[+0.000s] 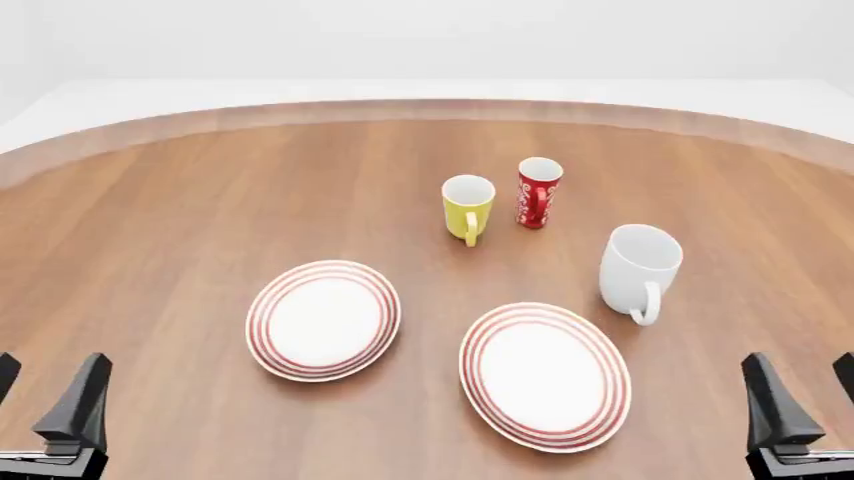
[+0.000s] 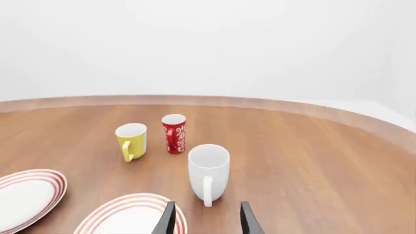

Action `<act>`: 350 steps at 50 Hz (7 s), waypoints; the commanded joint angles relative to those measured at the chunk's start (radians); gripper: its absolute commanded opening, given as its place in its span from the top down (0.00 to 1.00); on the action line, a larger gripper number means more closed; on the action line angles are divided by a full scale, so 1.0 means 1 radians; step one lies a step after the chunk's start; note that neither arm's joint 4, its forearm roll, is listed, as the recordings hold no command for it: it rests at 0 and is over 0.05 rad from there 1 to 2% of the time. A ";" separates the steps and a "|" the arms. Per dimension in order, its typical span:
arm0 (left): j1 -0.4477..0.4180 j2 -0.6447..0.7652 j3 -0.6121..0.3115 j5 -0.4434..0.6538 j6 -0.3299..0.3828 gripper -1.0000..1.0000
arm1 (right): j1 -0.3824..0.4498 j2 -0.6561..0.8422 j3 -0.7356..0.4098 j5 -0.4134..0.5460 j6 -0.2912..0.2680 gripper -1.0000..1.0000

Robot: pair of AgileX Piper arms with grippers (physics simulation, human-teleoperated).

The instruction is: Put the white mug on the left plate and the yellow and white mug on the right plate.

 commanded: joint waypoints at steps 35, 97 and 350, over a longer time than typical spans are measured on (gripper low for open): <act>0.000 0.000 0.000 0.000 0.000 0.00 | -0.014 0.511 -0.067 -0.378 -0.067 0.00; 0.000 0.000 0.000 0.000 0.000 0.00 | 0.005 1.412 -0.169 -0.999 -0.066 0.00; 0.000 0.000 0.000 0.000 0.000 0.00 | 0.836 1.951 -0.806 -0.845 0.022 1.00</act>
